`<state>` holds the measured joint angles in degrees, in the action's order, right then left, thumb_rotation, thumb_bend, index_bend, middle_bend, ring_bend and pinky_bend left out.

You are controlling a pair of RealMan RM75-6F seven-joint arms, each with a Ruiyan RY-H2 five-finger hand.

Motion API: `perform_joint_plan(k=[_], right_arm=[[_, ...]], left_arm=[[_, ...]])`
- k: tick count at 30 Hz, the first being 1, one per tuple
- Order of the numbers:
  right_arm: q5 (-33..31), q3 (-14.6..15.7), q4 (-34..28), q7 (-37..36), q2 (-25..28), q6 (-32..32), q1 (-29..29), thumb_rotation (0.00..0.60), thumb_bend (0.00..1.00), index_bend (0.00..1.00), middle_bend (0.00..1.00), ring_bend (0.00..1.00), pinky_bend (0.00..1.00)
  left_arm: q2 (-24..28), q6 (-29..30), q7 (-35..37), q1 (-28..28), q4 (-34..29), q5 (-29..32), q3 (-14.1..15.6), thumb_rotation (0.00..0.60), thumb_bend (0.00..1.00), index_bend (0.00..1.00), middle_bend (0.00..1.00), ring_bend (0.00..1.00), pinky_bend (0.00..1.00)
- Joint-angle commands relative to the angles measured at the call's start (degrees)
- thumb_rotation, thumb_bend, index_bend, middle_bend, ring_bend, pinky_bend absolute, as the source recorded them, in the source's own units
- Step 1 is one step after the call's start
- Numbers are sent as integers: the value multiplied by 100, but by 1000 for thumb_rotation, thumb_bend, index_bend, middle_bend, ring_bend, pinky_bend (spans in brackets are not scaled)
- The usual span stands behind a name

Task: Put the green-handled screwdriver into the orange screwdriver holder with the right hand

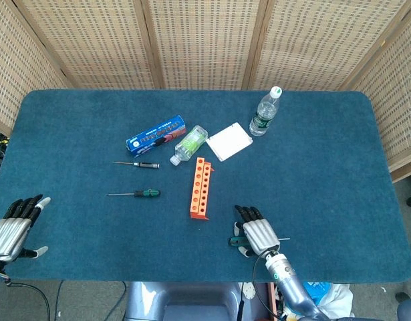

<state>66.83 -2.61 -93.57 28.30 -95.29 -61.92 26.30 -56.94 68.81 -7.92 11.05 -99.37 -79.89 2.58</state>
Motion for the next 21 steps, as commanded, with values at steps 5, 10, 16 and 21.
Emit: perform_joint_plan(k=[5, 10, 16, 21], right_arm=[[91, -82, -105, 10, 86, -142, 14, 600, 268, 568, 0, 0, 0], [116, -199, -297, 113, 281, -257, 49, 600, 268, 581, 0, 0, 0], [206, -615, -833, 217, 716, -690, 78, 600, 268, 581, 0, 0, 0], [214, -923, -1136, 101, 955, -974, 62, 600, 268, 586, 0, 0, 0]], left_arm=[[-4, 8, 15, 0, 6, -1, -3, 600, 49, 28, 0, 0, 0], [-3, -10, 28, 4, 17, 10, -1, 600, 54, 28, 0, 0, 0], [-2, -4, 20, 5, 5, -2, 4, 600, 54, 28, 0, 0, 0], [-21, -15, -26, 14, -1, -17, 14, 600, 55, 29, 0, 0, 0]])
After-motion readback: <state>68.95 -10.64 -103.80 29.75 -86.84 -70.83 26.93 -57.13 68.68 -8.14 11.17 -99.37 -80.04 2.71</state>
